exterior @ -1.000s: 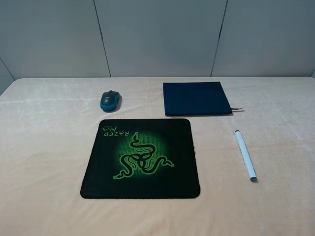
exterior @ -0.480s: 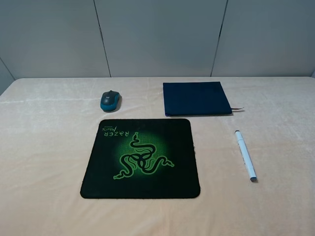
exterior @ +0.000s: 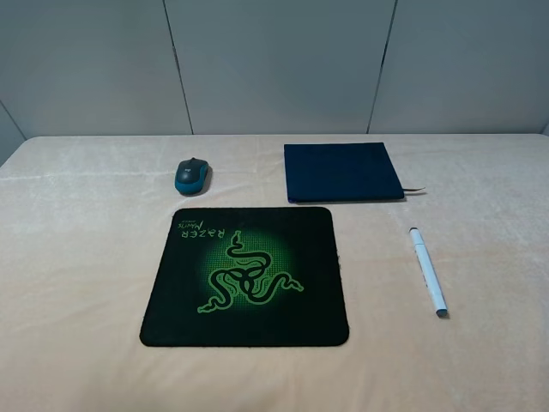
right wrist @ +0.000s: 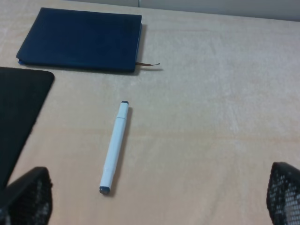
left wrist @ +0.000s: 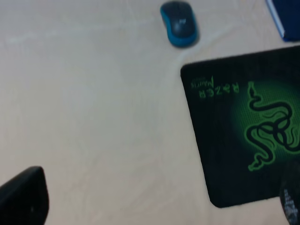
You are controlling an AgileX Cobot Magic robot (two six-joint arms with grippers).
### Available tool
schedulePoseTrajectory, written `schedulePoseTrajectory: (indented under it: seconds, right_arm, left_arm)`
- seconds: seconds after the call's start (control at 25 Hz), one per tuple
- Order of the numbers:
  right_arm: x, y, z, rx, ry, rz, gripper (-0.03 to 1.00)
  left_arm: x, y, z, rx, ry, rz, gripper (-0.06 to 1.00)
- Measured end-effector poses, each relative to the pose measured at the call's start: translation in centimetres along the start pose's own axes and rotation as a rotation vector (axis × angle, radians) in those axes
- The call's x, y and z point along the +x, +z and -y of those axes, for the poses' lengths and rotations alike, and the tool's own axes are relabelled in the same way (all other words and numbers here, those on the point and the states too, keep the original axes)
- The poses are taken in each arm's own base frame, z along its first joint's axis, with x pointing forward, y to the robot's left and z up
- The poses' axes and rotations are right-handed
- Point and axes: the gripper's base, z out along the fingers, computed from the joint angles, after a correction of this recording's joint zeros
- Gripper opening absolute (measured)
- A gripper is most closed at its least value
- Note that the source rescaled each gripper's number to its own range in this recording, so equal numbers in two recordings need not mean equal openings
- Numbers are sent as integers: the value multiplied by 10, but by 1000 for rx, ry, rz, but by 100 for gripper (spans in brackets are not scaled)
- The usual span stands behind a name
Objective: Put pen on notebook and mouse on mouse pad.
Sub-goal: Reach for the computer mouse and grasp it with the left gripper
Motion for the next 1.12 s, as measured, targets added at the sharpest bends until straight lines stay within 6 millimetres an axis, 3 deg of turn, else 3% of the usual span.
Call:
schedulePoseTrajectory:
  seconds: [0.4,0.72,1.12]
  right_arm:
    - [0,0,0,0,0,0,100]
    - [0,0,0,0,0,0,100]
    - [0,0,0,0,0,0,100]
  left_arm:
    - [-75,81,-8,-26,-76,-227,100]
    - [-119,155,6,-109,-26,-356,100]
    - [-135,264,26,-115,1,-510,100]
